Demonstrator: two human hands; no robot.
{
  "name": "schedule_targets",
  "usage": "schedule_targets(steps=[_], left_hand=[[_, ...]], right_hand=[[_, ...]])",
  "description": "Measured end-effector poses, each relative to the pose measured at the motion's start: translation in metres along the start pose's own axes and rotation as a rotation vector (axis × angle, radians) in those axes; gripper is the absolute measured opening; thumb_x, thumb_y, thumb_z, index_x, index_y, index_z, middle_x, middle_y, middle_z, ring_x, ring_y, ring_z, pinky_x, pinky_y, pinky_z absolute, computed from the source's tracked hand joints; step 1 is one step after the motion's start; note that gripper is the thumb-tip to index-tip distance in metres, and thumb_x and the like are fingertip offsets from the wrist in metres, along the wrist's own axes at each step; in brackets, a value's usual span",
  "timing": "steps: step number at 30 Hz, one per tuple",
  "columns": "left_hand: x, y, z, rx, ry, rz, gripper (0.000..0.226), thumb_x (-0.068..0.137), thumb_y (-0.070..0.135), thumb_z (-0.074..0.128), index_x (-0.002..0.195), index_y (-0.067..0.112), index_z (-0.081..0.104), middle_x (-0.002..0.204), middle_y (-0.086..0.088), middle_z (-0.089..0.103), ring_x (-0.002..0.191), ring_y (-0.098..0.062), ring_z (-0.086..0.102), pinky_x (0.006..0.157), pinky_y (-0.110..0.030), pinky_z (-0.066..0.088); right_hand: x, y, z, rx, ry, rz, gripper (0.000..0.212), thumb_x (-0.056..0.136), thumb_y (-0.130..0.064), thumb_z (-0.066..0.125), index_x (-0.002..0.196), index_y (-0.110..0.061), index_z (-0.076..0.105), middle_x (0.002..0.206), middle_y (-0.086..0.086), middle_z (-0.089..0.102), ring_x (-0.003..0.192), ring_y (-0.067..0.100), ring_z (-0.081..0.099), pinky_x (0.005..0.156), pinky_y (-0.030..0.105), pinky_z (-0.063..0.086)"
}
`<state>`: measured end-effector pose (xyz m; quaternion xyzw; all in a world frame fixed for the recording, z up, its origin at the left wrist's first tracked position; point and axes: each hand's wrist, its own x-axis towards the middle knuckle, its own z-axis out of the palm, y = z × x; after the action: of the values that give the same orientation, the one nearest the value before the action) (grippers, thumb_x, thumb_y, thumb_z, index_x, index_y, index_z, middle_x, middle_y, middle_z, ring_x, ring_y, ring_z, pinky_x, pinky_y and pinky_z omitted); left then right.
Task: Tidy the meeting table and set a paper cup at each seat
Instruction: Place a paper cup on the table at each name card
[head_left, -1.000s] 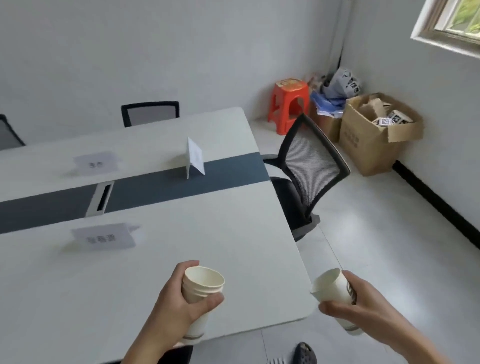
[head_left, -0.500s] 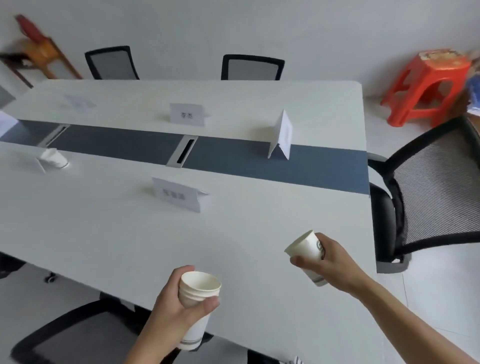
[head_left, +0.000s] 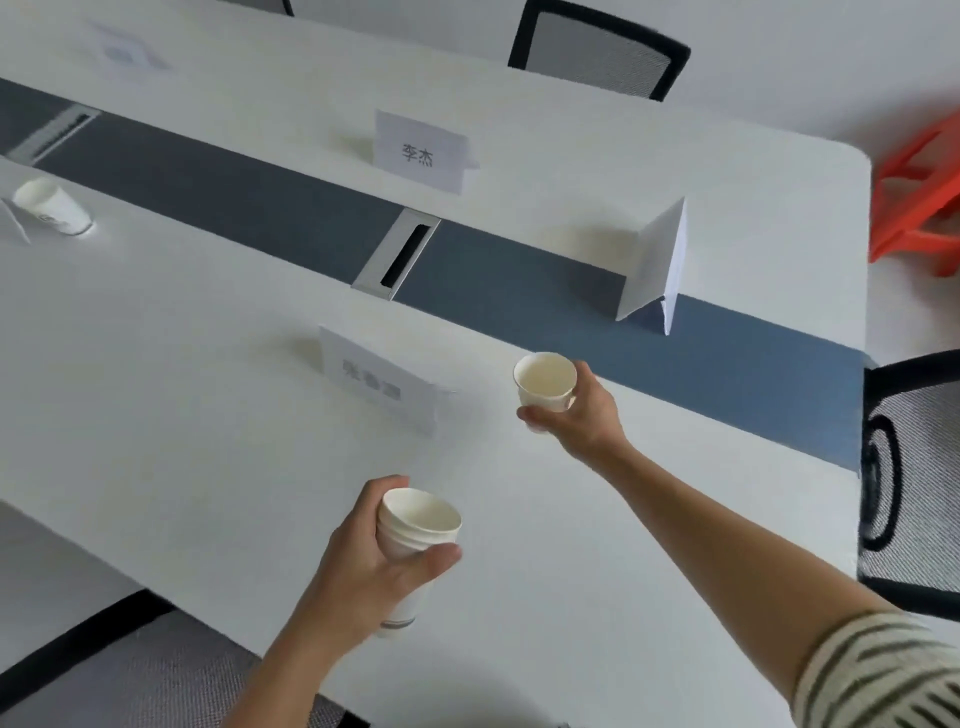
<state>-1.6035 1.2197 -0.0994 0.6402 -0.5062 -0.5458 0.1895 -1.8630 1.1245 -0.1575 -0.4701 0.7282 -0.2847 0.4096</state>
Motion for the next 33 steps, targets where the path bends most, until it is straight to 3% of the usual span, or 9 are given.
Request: schedule_targets(steps=[3,7,13,17,19,23,25,29,33], left_hand=[[0.01,-0.02,-0.009,-0.043,0.015,-0.076,0.079,0.044,0.058,0.083,0.114,0.041,0.051,0.101,0.012,0.067,0.091,-0.002,0.064,0.079,-0.021,0.048],[0.02,-0.041,-0.016,-0.057,0.024,-0.16,0.08,0.041,0.059,0.084,0.112,0.042,0.051,0.1,0.017,0.067,0.09,-0.003,0.064,0.08,-0.022,0.049],[0.035,-0.042,-0.011,-0.055,0.013,-0.172,0.079,0.042,0.059,0.085,0.113,0.042,0.051,0.1,0.011,0.068,0.091,-0.004,0.065,0.083,-0.025,0.05],[0.043,-0.021,-0.003,-0.053,-0.02,-0.112,0.079,0.043,0.059,0.083,0.112,0.045,0.048,0.104,0.01,0.066,0.096,-0.006,0.063,0.085,-0.024,0.051],[0.043,-0.009,0.001,-0.042,-0.025,-0.072,0.079,0.043,0.058,0.082,0.113,0.046,0.046,0.104,0.013,0.064,0.096,-0.002,0.061,0.084,-0.022,0.049],[0.036,0.017,0.018,0.005,-0.075,0.049,0.073,0.048,0.051,0.084,0.11,0.042,0.046,0.101,0.022,0.061,0.093,-0.002,0.06,0.069,-0.015,0.053],[0.027,0.03,0.031,0.043,-0.118,0.126,0.069,0.053,0.043,0.087,0.11,0.038,0.048,0.101,0.02,0.061,0.092,-0.006,0.061,0.064,-0.016,0.054],[0.0,0.051,0.065,0.153,-0.229,0.291,0.069,0.059,0.037,0.088,0.113,0.038,0.046,0.102,0.019,0.059,0.089,-0.007,0.059,0.072,-0.02,0.052],[-0.034,0.062,0.102,0.268,-0.345,0.447,0.071,0.059,0.039,0.086,0.115,0.043,0.043,0.102,0.017,0.062,0.094,-0.009,0.06,0.08,-0.019,0.051]], right_hand=[[0.033,0.005,0.026,0.085,0.024,0.007,0.063,0.064,-0.026,0.087,0.116,-0.023,0.052,0.103,-0.006,0.061,0.09,0.018,0.059,0.069,0.022,0.044],[0.044,0.029,0.055,0.092,0.014,0.06,0.063,0.066,-0.022,0.086,0.12,-0.023,0.052,0.098,-0.008,0.062,0.077,0.005,0.061,0.059,0.014,0.042],[0.055,0.042,0.069,-0.056,0.035,0.07,0.067,0.063,-0.033,0.084,0.121,-0.023,0.051,0.108,0.003,0.064,0.095,0.024,0.061,0.078,0.033,0.051],[0.047,0.042,0.059,-0.136,-0.047,0.03,0.071,0.068,-0.025,0.082,0.13,-0.019,0.047,0.119,-0.001,0.058,0.108,0.018,0.053,0.082,0.027,0.039],[0.036,0.041,0.046,-0.152,-0.066,0.03,0.069,0.071,-0.024,0.081,0.131,-0.019,0.048,0.122,-0.002,0.058,0.107,0.015,0.056,0.083,0.026,0.042],[-0.007,0.028,0.005,-0.101,-0.09,0.06,0.03,0.079,-0.025,0.074,0.108,-0.018,0.067,0.095,-0.002,0.072,0.085,0.013,0.067,0.078,0.029,0.056],[-0.04,0.015,-0.02,-0.029,-0.099,0.048,0.014,0.081,-0.025,0.072,0.092,-0.016,0.071,0.079,-0.001,0.073,0.07,0.012,0.066,0.067,0.028,0.055],[-0.115,0.0,-0.064,0.176,-0.138,0.046,0.013,0.081,-0.024,0.073,0.08,-0.012,0.072,0.071,0.009,0.072,0.06,0.008,0.061,0.053,0.019,0.044],[-0.183,0.016,-0.09,0.308,-0.131,0.105,0.013,0.078,-0.02,0.077,0.081,-0.009,0.07,0.064,0.003,0.066,0.057,0.009,0.056,0.051,0.021,0.042]])
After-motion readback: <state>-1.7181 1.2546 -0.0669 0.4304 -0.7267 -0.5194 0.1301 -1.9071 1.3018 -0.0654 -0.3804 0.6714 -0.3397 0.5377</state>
